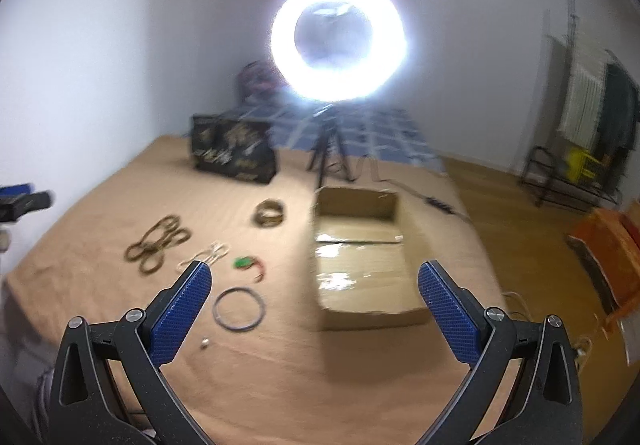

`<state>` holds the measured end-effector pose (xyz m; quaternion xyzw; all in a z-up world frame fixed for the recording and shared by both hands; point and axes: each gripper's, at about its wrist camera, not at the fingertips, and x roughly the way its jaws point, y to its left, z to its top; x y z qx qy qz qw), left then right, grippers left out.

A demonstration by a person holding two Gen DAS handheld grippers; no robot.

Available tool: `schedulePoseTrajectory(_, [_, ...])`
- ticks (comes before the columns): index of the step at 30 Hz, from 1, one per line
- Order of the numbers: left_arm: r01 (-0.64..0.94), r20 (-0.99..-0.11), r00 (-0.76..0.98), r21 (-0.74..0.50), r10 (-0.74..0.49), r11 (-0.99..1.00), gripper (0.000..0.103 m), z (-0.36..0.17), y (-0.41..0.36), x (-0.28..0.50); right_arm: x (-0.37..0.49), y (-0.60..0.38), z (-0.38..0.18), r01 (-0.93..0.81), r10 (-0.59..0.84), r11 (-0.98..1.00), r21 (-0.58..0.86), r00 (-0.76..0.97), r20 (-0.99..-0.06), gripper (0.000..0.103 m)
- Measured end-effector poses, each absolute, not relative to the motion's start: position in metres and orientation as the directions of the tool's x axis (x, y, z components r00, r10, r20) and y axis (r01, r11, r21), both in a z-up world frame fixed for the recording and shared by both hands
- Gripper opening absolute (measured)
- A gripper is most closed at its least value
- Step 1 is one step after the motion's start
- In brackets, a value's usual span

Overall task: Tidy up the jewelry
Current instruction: 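Grasp the brown wooden bead strand with the left tool while the right tool grasps the blue bangle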

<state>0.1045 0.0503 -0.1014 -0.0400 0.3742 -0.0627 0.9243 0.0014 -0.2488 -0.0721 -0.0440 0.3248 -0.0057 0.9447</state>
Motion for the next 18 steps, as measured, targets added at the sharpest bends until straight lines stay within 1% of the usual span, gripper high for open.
schedulePoseTrajectory(1, [0.086, -0.699, 0.698, -0.135, -0.156, 0.987, 0.089, -0.108, 0.050, 0.110, 0.007, -0.244, -0.078, -0.047, -0.018, 0.995, -0.085, 0.774, -0.632, 0.103])
schedulePoseTrajectory(4, [0.106, -0.730, 0.656, -0.165, -0.194, 0.981, 0.089, -0.128, 0.048, 0.127, 0.022, -0.234, -0.098, -0.119, 0.048, 0.991, -0.058, 0.734, -0.678, 0.103])
schedulePoseTrajectory(7, [0.139, -0.755, 0.616, -0.174, -0.222, 0.975, 0.089, -0.148, 0.042, 0.142, 0.034, -0.223, -0.119, -0.161, 0.073, 0.985, -0.057, 0.698, -0.712, 0.103])
schedulePoseTrajectory(12, [0.128, -0.806, 0.540, -0.207, -0.244, 0.970, 0.089, -0.186, 0.040, 0.176, 0.054, -0.207, -0.153, -0.226, 0.086, 0.971, -0.080, 0.641, -0.763, 0.103])
schedulePoseTrajectory(18, [0.116, -0.829, 0.493, -0.237, -0.263, 0.965, 0.089, -0.214, 0.033, 0.209, 0.075, -0.209, -0.184, -0.218, 0.121, 0.976, -0.009, 0.573, -0.811, 0.103])
